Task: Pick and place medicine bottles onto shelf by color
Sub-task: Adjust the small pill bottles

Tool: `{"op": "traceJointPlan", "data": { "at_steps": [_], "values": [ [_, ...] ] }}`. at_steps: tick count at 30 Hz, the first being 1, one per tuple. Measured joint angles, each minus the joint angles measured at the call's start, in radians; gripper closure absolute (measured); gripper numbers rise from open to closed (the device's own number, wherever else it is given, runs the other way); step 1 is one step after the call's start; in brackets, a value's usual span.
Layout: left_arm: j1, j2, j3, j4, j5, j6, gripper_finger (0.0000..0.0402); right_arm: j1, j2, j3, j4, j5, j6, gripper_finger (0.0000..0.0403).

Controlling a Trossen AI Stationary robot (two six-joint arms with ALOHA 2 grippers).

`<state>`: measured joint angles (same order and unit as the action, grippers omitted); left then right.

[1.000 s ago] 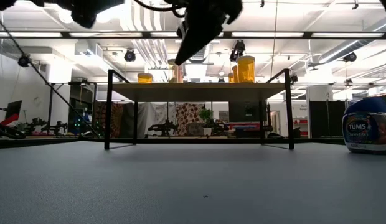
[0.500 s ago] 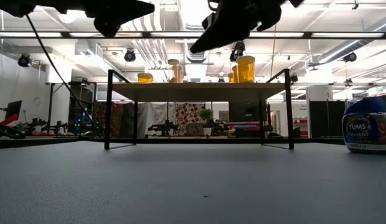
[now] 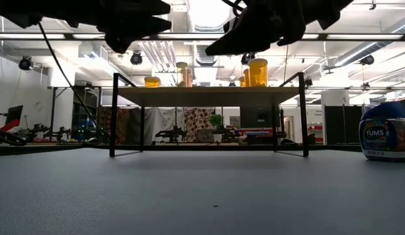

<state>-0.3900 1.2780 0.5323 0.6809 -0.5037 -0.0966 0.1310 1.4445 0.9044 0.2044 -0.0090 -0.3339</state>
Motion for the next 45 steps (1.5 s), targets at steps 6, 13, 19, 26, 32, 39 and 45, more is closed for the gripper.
{"op": "traceJointPlan", "data": {
  "at_steps": [6,13,19,26,32,39,45],
  "values": [
    [0.007,0.022,0.000,0.001,-0.002,-0.002,0.0226,0.000,0.002,-0.026,0.048,-0.003,-0.026,0.0394],
    [0.043,0.025,0.008,0.007,-0.011,-0.027,0.0226,0.000,-0.009,-0.026,0.032,-0.002,-0.045,0.0394],
    [0.080,0.021,0.071,-0.198,-0.012,-0.029,0.0241,0.000,-0.056,-0.029,-0.040,-0.002,-0.043,0.0394],
    [0.152,0.011,0.247,-0.671,-0.012,-0.025,0.0322,0.000,-0.130,-0.068,-0.042,-0.002,-0.018,0.0394],
    [0.219,0.002,0.344,-0.900,-0.029,0.026,0.0395,0.002,-0.160,-0.097,-0.046,-0.002,-0.005,0.0394],
    [0.309,0.002,0.345,-0.909,-0.117,0.085,0.0394,0.002,-0.161,-0.098,-0.043,-0.002,-0.004,0.0394],
    [0.350,0.003,0.344,-0.895,-0.116,0.084,0.0394,0.002,-0.161,-0.098,-0.043,-0.002,-0.005,0.0394]
  ]
}}
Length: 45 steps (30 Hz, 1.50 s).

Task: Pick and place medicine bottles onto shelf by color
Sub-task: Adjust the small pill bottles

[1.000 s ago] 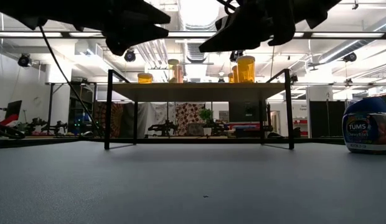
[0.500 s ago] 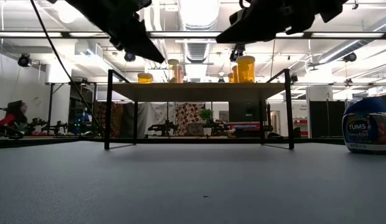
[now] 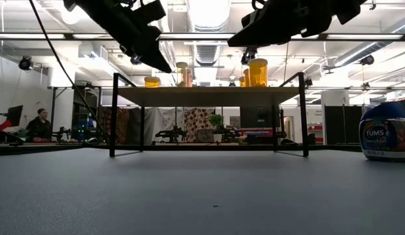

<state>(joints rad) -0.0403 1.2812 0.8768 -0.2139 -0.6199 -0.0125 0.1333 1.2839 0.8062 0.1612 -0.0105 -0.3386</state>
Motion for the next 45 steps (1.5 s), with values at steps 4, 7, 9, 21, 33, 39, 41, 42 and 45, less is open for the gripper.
{"op": "traceJointPlan", "data": {
  "at_steps": [4,7,9,21,33,39,41,42,45],
  "values": [
    [0.006,0.004,0.000,0.028,0.001,0.014,0.0394,0.000,0.000,0.000,0.000,0.001,-0.001,0.0394],
    [0.015,0.007,0.000,0.026,0.001,0.019,0.0394,0.000,0.000,0.000,0.000,0.003,-0.001,0.0394],
    [0.022,0.008,0.000,0.026,0.001,0.019,0.0394,0.000,0.000,0.000,0.000,0.003,0.002,0.0394],
    [0.061,0.009,-0.018,0.056,-0.006,0.020,0.0394,0.000,0.000,-0.001,-0.001,0.003,0.005,0.0394],
    [0.061,0.010,-0.018,0.109,0.011,0.020,0.0394,0.000,0.000,-0.001,-0.008,0.004,0.006,0.0394],
    [0.061,0.010,-0.018,0.131,0.012,0.021,0.0394,0.000,0.000,-0.001,-0.008,0.004,0.006,0.0394],
    [0.061,0.010,-0.018,0.129,0.013,0.021,0.0394,0.000,0.000,-0.001,-0.008,0.004,0.006,0.0394],
    [0.061,0.010,-0.018,0.129,0.013,0.021,0.0394,0.000,0.000,-0.001,-0.009,0.004,0.006,0.0394],
    [0.061,0.010,-0.018,0.129,0.013,0.020,0.0394,0.000,0.000,-0.001,-0.009,0.004,0.008,0.0394]
  ]
}}
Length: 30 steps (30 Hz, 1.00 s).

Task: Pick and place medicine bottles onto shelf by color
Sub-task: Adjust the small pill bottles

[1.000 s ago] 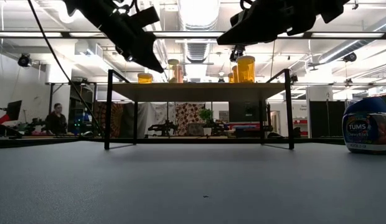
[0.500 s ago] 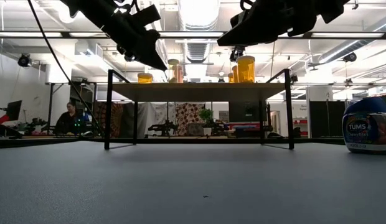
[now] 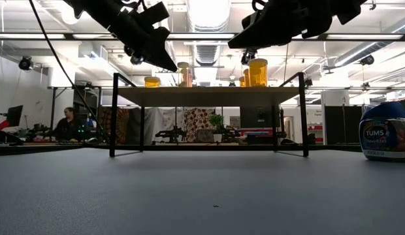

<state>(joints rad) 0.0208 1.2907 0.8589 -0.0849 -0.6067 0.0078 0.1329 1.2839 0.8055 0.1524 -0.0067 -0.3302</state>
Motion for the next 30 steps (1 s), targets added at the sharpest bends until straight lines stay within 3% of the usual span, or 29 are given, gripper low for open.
{"op": "traceJointPlan", "data": {
  "at_steps": [30],
  "values": [
    [0.000,0.000,0.000,0.024,0.002,-0.002,0.0394,0.000,0.000,0.000,-0.013,0.008,0.001,0.0394]
  ]
}}
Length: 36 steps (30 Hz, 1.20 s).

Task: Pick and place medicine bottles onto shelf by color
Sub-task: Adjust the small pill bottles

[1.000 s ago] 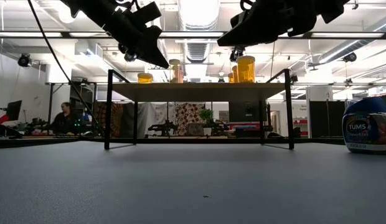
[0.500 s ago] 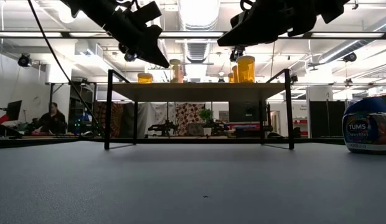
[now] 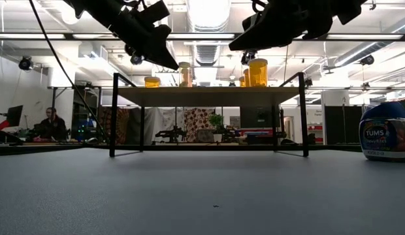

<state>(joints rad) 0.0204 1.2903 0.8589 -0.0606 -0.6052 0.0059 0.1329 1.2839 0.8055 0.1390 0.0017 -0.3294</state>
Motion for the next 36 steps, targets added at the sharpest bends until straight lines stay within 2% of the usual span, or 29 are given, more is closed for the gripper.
{"op": "traceJointPlan", "data": {
  "at_steps": [10,17,36],
  "values": [
    [0.000,0.000,-0.038,-0.001,0.000,-0.051,0.0394,0.000,0.000,0.000,-0.008,0.000,0.005,0.0394],
    [0.000,0.000,-0.074,0.062,0.002,-0.063,0.0394,0.000,0.000,0.000,-0.008,0.000,0.008,0.0394],
    [0.000,-0.001,-0.078,0.106,0.027,-0.052,0.0394,0.000,0.000,0.000,-0.008,0.000,0.008,0.0394]
  ]
}}
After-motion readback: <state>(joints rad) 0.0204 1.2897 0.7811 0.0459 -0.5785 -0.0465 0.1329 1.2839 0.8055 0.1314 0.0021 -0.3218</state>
